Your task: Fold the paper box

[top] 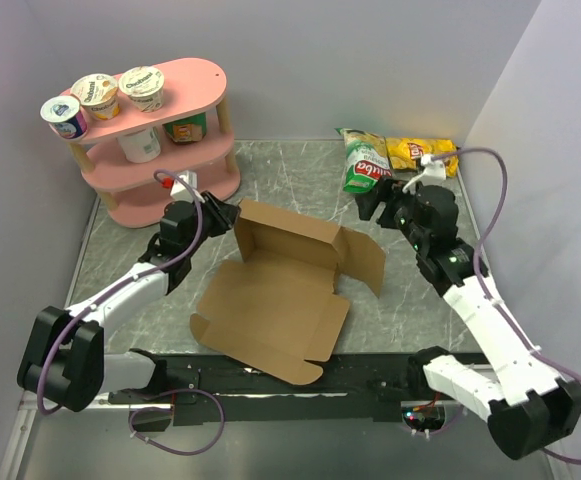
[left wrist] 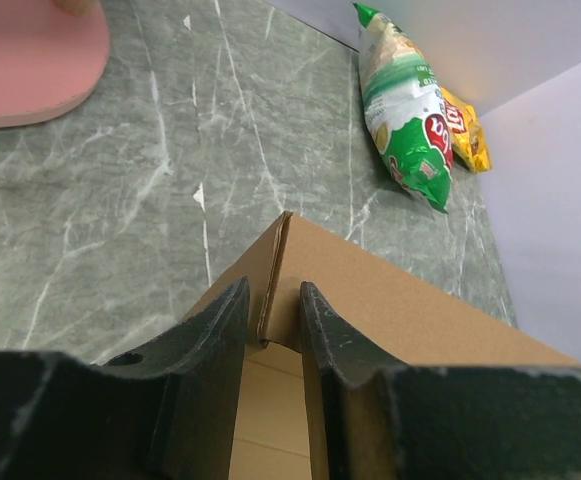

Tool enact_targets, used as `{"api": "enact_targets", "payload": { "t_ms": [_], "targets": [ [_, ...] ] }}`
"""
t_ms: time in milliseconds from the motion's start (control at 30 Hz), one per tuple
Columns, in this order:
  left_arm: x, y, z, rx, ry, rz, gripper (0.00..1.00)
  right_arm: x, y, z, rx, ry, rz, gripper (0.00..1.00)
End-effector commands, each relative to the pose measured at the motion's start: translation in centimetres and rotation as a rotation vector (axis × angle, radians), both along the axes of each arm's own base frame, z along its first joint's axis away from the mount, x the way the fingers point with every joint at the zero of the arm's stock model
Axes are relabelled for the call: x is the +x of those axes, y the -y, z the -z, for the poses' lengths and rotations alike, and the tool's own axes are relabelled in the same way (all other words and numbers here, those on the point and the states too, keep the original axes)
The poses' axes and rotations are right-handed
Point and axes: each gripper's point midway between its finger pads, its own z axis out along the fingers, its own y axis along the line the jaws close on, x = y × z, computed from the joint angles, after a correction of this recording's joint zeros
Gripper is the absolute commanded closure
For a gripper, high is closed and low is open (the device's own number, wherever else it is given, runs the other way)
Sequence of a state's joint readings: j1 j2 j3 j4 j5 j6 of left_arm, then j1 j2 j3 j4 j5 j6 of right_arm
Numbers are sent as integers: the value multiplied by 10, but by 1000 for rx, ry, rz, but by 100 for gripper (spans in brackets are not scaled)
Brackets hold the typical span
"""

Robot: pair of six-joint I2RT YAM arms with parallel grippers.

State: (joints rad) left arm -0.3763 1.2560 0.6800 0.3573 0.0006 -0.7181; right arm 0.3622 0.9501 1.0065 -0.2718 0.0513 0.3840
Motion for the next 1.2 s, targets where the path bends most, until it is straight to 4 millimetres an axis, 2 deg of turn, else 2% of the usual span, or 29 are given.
{"api": "enact_targets", "payload": {
  "t_ms": [0, 33, 100, 133, 200, 233, 300, 333, 400, 433, 533, 567, 667, 933, 1000, 1100, 1167],
  "targets": [
    [-9, 0, 35, 77, -99, -1, 68, 9, 16, 33, 190, -36, 114, 11],
    [-9, 1, 36, 80, -101, -2, 68, 5, 19, 65, 209, -81, 144, 11],
    [-10, 5, 37, 80, -104, 4, 68, -2, 18, 76, 317, -75, 165, 12],
    [-10, 6, 38, 79, -104, 5, 68, -5, 17, 93, 378, -93, 182, 12],
    [-12, 9, 38, 83, -104, 5, 68, -11, 16, 105, 440, -95, 189, 14],
    [-12, 11, 39, 85, -105, 5, 68, -14, 14, 120, 489, -114, 197, 14],
    [-13, 13, 39, 90, -101, -2, 68, -20, 12, 130, 539, -129, 205, 15],
    [-14, 13, 40, 89, -101, -8, 68, -26, 8, 144, 577, -164, 214, 15],
    [-16, 17, 39, 89, -93, -13, 68, -27, 11, 146, 620, -143, 260, 15],
    [-19, 19, 41, 90, -95, -12, 68, -32, 4, 153, 653, -166, 259, 15],
    [-22, 24, 42, 81, -93, -11, 68, -33, 1, 155, 700, -160, 299, 14],
    [-23, 24, 42, 79, -91, -11, 68, -34, -8, 154, 709, -167, 281, 14],
    [-26, 27, 44, 78, -97, -5, 68, -34, -19, 150, 732, -166, 289, 14],
    [-29, 27, 47, 75, -100, -3, 68, -30, -27, 140, 837, -157, 381, 12],
    [-30, 26, 48, 73, -103, -7, 68, -31, -35, 134, 854, -148, 372, 11],
    [-30, 24, 48, 85, -100, -11, 67, -25, -35, 125, 773, -120, 370, 10],
    [-29, 21, 46, 102, -99, -16, 67, -28, -25, 127, 686, -115, 394, 7]
  ]
}}
